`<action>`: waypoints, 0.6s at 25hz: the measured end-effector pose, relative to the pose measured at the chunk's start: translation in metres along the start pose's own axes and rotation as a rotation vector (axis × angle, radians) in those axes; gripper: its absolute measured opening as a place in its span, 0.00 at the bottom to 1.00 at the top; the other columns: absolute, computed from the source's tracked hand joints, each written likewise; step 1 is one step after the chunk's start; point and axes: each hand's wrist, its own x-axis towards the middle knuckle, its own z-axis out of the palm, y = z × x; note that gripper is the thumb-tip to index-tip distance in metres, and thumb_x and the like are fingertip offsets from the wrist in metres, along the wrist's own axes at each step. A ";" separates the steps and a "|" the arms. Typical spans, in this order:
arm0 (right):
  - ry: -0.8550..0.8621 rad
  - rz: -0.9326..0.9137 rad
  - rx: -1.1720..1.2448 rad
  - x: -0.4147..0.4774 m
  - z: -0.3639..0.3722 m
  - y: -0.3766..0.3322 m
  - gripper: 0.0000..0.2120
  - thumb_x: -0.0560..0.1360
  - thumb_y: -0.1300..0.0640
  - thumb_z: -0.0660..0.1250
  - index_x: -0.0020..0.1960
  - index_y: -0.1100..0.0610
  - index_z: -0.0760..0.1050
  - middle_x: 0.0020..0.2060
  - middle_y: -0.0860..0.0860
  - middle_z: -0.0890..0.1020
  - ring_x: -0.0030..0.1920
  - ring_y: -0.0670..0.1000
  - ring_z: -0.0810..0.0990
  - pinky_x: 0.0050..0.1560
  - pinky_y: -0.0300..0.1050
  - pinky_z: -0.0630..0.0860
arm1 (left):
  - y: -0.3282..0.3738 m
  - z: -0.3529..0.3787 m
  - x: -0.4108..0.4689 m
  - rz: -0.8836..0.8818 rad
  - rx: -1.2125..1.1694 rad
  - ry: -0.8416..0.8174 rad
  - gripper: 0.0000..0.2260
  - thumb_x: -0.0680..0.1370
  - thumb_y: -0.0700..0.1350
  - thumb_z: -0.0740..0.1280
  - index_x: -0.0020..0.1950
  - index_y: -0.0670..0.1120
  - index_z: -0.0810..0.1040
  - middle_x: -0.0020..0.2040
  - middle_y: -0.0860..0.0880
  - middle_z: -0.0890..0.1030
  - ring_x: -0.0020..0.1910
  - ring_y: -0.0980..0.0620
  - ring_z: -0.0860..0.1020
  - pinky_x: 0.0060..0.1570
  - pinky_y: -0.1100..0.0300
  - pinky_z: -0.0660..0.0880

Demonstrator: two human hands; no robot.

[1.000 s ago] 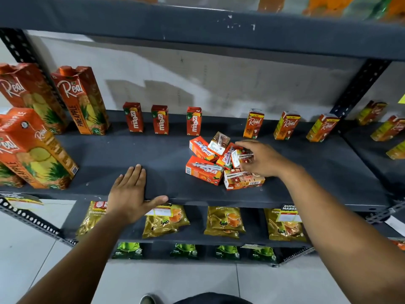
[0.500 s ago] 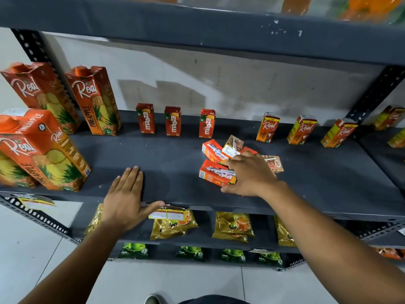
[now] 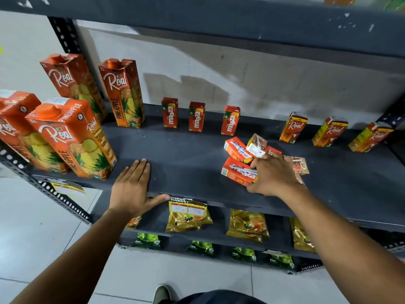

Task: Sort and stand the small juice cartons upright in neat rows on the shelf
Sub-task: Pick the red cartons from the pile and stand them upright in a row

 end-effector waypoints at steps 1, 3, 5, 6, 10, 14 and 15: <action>0.005 0.011 0.022 0.000 -0.001 -0.001 0.34 0.59 0.32 0.71 0.61 0.47 0.74 0.58 0.49 0.78 0.62 0.55 0.72 0.61 0.53 0.63 | 0.000 0.000 0.000 -0.001 -0.003 0.005 0.52 0.67 0.79 0.50 0.71 0.37 0.67 0.73 0.39 0.67 0.73 0.41 0.65 0.71 0.45 0.61; 0.025 0.023 0.068 -0.003 -0.004 -0.003 0.34 0.60 0.34 0.71 0.62 0.46 0.73 0.60 0.48 0.77 0.63 0.54 0.71 0.61 0.53 0.63 | 0.000 0.000 0.000 -0.004 -0.007 0.005 0.52 0.67 0.79 0.50 0.71 0.37 0.67 0.73 0.39 0.67 0.73 0.41 0.65 0.71 0.46 0.60; 0.056 0.021 0.148 -0.007 -0.007 -0.004 0.33 0.61 0.37 0.72 0.63 0.47 0.73 0.60 0.48 0.78 0.62 0.53 0.73 0.60 0.51 0.66 | 0.000 0.001 0.000 -0.005 -0.013 0.007 0.52 0.66 0.79 0.50 0.71 0.37 0.67 0.73 0.40 0.67 0.73 0.42 0.65 0.71 0.46 0.61; 0.060 0.023 0.234 -0.009 -0.008 -0.005 0.32 0.62 0.39 0.74 0.64 0.48 0.73 0.61 0.49 0.78 0.61 0.53 0.75 0.58 0.50 0.69 | 0.000 0.001 0.000 -0.006 -0.015 0.008 0.52 0.66 0.79 0.49 0.71 0.37 0.67 0.73 0.40 0.67 0.73 0.42 0.65 0.71 0.46 0.61; 0.056 0.032 0.540 -0.012 -0.011 -0.006 0.32 0.65 0.50 0.77 0.67 0.52 0.72 0.63 0.52 0.76 0.61 0.53 0.75 0.57 0.47 0.73 | 0.000 0.001 0.000 -0.008 -0.017 0.012 0.52 0.66 0.79 0.50 0.72 0.37 0.67 0.73 0.40 0.67 0.73 0.42 0.65 0.71 0.46 0.60; 0.066 0.002 0.588 -0.011 -0.013 -0.006 0.31 0.67 0.53 0.77 0.68 0.51 0.72 0.65 0.52 0.75 0.63 0.52 0.74 0.60 0.48 0.74 | -0.001 0.003 0.000 0.001 -0.025 0.028 0.52 0.67 0.79 0.50 0.72 0.38 0.67 0.73 0.40 0.67 0.73 0.42 0.65 0.71 0.46 0.61; 0.072 -0.012 0.591 -0.011 -0.017 -0.006 0.31 0.68 0.53 0.77 0.69 0.50 0.71 0.66 0.51 0.75 0.64 0.52 0.74 0.61 0.49 0.74 | -0.002 0.002 0.000 0.007 -0.033 0.024 0.52 0.66 0.79 0.50 0.72 0.38 0.67 0.73 0.40 0.67 0.73 0.41 0.65 0.71 0.46 0.61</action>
